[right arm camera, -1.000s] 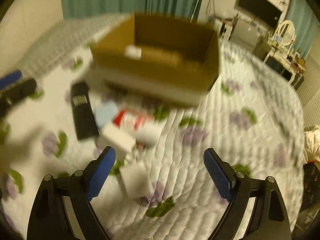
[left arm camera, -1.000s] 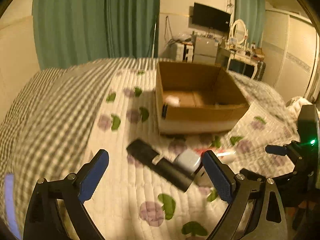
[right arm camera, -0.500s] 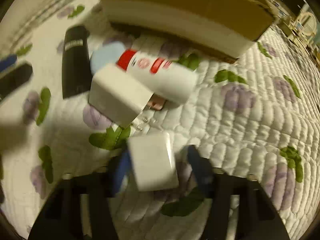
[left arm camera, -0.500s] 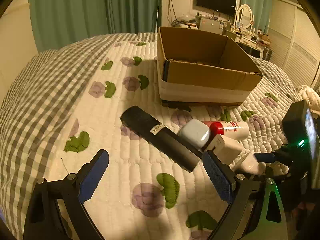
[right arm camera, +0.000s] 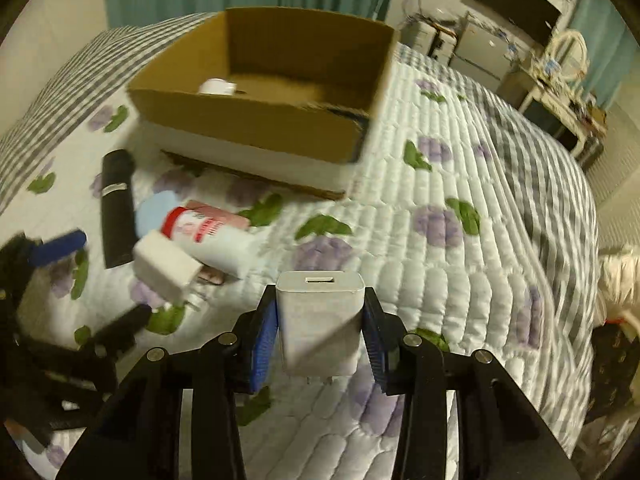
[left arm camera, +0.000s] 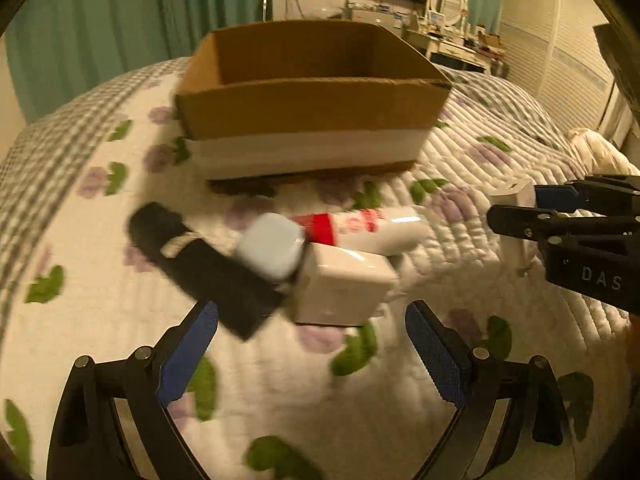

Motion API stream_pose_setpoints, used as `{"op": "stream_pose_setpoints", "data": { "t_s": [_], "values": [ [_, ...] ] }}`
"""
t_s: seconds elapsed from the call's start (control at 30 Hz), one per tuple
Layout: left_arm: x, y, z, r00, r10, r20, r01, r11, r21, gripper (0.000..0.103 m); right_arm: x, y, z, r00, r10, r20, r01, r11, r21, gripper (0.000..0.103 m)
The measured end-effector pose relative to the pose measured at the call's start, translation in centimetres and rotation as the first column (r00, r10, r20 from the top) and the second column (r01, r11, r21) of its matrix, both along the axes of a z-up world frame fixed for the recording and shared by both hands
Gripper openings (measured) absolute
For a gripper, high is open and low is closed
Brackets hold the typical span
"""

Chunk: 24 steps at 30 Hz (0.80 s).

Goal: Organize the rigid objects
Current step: 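Grasp a white charger with the right tool while the left grasps another white charger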

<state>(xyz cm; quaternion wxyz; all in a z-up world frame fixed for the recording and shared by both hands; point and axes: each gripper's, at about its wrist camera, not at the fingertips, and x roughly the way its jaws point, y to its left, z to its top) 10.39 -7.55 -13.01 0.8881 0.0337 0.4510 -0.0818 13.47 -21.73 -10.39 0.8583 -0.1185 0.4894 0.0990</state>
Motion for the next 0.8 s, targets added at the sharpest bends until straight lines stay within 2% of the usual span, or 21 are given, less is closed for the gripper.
{"op": "stream_pose_setpoints", "data": {
  "t_s": [0.17, 0.27, 0.3, 0.33, 0.37, 0.43, 0.67, 0.8],
  "values": [
    [1.5, -1.8, -1.4, 1.0, -0.005, -0.014, 0.005, 1.0, 0.026, 0.095, 0.5, -0.9, -1.2, 1.0, -0.019, -0.018, 0.021, 0.998, 0.067, 0.04],
    [2.2, -3.0, -2.1, 1.0, -0.017, 0.019, 0.015, 0.995, 0.098, 0.094, 0.5, -1.1, -1.5, 1.0, -0.019, -0.022, 0.021, 0.996, 0.088, 0.04],
    [2.4, -3.4, -2.4, 1.0, -0.025, 0.018, 0.023, 0.993, 0.114, 0.091, 0.6, -1.1, -1.6, 0.999, -0.02, -0.025, 0.023, 0.995, 0.093, 0.04],
    [2.6, -3.6, -2.7, 0.999, -0.03, 0.015, 0.028, 0.992, 0.125, 0.081, 0.6, -1.2, -1.6, 0.999, -0.022, -0.027, 0.024, 0.995, 0.098, 0.04],
    [2.7, -3.8, -3.0, 0.999, -0.03, 0.01, 0.029, 0.991, 0.133, 0.066, 0.6, -1.2, -1.6, 0.999, -0.025, -0.028, 0.028, 0.994, 0.104, 0.04],
    [2.8, -3.9, -3.4, 1.0, -0.022, -0.009, 0.023, 0.988, 0.156, 0.053, 0.5, -1.4, -1.6, 0.999, -0.028, -0.027, 0.031, 0.993, 0.111, 0.04],
    [1.3, -2.2, -1.2, 0.999, -0.028, -0.029, 0.029, 0.998, 0.059, 0.052, 0.0, -1.1, -0.9, 1.0, -0.028, 0.008, 0.027, 0.995, 0.096, 0.04],
    [-0.4, -1.1, 1.4, 1.0, -0.027, 0.001, 0.027, 1.0, 0.007, 0.052, -0.7, -1.0, 0.5, 0.998, -0.032, 0.056, 0.026, 0.995, 0.094, 0.04]
  ]
}}
